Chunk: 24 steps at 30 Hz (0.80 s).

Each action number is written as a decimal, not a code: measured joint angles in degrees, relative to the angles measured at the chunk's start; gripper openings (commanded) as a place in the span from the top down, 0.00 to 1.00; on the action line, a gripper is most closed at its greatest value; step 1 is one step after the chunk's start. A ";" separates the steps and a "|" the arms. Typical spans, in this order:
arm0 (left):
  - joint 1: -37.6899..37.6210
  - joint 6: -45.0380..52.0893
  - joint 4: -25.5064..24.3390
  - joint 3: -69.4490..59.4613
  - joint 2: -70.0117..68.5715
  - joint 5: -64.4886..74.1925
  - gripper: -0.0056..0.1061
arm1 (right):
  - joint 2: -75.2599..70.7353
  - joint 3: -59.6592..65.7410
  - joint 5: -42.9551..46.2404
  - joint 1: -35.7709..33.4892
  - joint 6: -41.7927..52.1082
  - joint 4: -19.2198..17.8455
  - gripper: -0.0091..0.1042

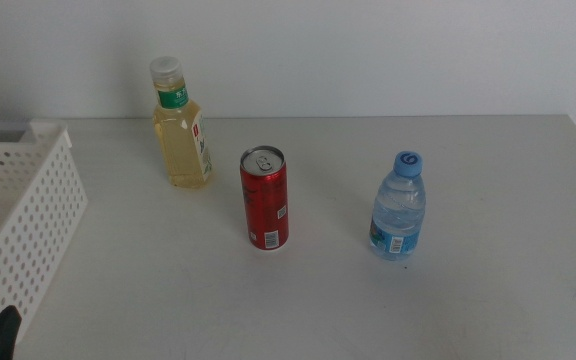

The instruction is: Use arms to grab the bottles and put them into the dustbin to the left of the table.

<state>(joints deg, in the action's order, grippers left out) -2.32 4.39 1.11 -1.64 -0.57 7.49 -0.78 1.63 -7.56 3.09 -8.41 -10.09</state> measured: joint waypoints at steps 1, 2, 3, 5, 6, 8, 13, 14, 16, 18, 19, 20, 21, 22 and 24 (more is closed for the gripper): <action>-0.15 0.00 0.00 -0.06 0.61 -1.44 0.11 | 0.00 0.00 0.00 0.00 0.00 0.00 0.09; -0.53 0.00 0.00 -0.06 1.63 -3.16 0.11 | 0.00 0.00 0.00 0.00 0.00 0.00 0.09; -1.11 0.00 0.06 -0.06 3.44 -5.60 0.11 | 0.00 0.00 0.00 0.00 0.00 0.00 0.09; -2.58 0.00 0.06 -0.06 7.61 -10.67 0.11 | 0.00 0.00 0.00 0.00 0.00 0.00 0.09; -3.62 0.00 0.06 -0.06 10.27 -13.76 0.11 | 0.00 0.00 0.00 0.00 0.00 0.00 0.09; -5.68 0.00 0.06 -0.06 15.38 -20.28 0.11 | 0.00 0.00 0.00 0.00 0.00 0.00 0.09; -10.71 0.00 0.06 -0.06 30.46 -33.41 0.11 | 0.00 0.00 0.00 0.00 0.00 0.00 0.09; -11.42 0.00 -0.05 -0.06 33.24 -35.66 0.11 | 0.00 0.00 0.00 0.00 0.00 0.00 0.09; -12.36 -0.18 -0.70 -0.06 37.70 -39.28 0.11 | 0.00 0.00 0.00 0.00 0.00 0.00 0.09; -12.75 -0.70 -2.10 -0.06 41.54 -42.94 0.11 | 0.00 0.00 0.00 0.00 0.00 0.00 0.09; -12.81 -0.99 -3.05 0.00 43.53 -44.71 0.11 | 0.00 0.00 0.00 0.00 0.00 0.00 0.09; -12.88 -1.51 -3.86 0.00 45.48 -46.51 0.11 | 0.00 0.00 0.00 0.00 0.00 0.00 0.09; -12.96 -1.85 -4.45 0.00 47.41 -47.90 0.11 | 0.00 0.00 0.00 0.00 0.00 0.00 0.09; -12.99 -1.97 -4.76 0.05 49.35 -49.50 0.11 | 0.00 0.00 0.00 0.00 0.00 0.00 0.09; -13.06 -2.14 -5.12 0.09 53.19 -52.35 0.11 | 0.00 0.00 0.00 0.00 0.00 0.00 0.09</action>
<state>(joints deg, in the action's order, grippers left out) -15.38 2.26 -4.01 -1.56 52.62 -44.86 -0.78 1.63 -7.56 3.09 -8.41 -10.09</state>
